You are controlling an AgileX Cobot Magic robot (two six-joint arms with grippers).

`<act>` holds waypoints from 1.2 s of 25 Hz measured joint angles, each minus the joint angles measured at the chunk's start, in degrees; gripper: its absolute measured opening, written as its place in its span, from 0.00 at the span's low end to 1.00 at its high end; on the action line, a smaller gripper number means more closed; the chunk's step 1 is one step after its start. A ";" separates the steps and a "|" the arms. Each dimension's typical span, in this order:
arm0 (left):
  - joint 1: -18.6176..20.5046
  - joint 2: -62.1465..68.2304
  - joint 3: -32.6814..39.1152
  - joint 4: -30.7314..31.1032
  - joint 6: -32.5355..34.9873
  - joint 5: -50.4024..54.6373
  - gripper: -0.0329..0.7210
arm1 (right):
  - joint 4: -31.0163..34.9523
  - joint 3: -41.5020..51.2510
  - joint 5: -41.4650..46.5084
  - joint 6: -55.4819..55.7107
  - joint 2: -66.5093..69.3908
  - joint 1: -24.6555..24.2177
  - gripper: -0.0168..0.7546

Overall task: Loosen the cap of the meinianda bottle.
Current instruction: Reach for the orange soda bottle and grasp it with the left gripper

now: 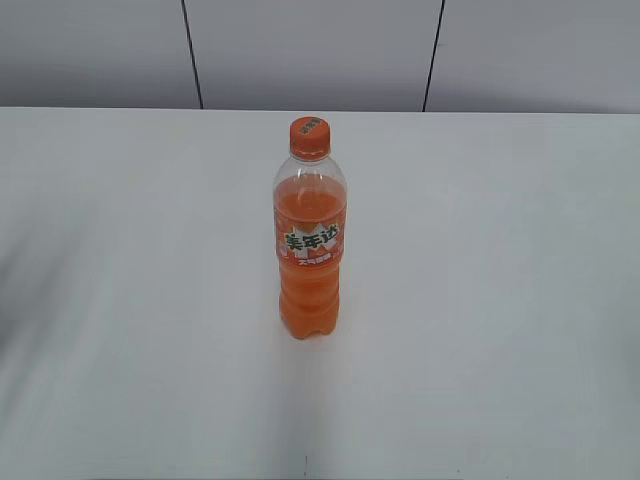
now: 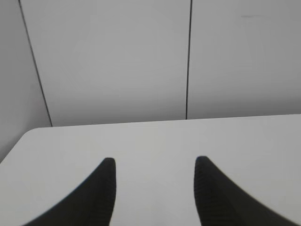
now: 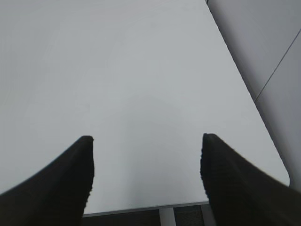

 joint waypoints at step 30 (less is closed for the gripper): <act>0.00 39.73 -14.70 59.93 -14.02 -22.96 0.59 | 0.00 0.00 0.00 0.00 0.00 0.00 0.71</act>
